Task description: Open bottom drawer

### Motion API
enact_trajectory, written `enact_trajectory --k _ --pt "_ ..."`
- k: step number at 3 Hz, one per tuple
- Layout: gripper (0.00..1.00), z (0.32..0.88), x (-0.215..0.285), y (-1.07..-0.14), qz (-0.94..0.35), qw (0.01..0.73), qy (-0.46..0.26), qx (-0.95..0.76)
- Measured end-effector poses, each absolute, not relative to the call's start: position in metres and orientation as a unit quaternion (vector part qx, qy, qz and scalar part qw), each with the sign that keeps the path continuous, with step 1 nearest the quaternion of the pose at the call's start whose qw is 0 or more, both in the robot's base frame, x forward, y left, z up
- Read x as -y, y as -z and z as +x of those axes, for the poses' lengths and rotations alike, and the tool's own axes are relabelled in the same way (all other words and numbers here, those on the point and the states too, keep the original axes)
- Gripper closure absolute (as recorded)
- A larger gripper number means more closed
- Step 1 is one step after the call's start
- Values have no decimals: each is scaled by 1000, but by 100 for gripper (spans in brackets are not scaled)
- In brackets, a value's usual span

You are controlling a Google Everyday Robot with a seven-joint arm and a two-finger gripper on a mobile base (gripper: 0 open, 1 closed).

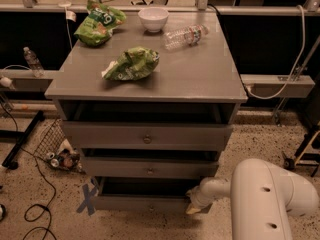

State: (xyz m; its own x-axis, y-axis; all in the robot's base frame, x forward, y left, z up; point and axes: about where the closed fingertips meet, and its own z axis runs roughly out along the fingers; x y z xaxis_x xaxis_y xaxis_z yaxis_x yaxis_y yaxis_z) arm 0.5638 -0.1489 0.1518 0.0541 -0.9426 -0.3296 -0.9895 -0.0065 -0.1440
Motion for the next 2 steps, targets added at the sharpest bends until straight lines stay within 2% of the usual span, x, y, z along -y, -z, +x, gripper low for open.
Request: enact_trajectory --k 1,2 --pt "0 562 148 -150 -706 168 -71 -684" --pt "0 561 147 -150 -706 169 -71 -684"
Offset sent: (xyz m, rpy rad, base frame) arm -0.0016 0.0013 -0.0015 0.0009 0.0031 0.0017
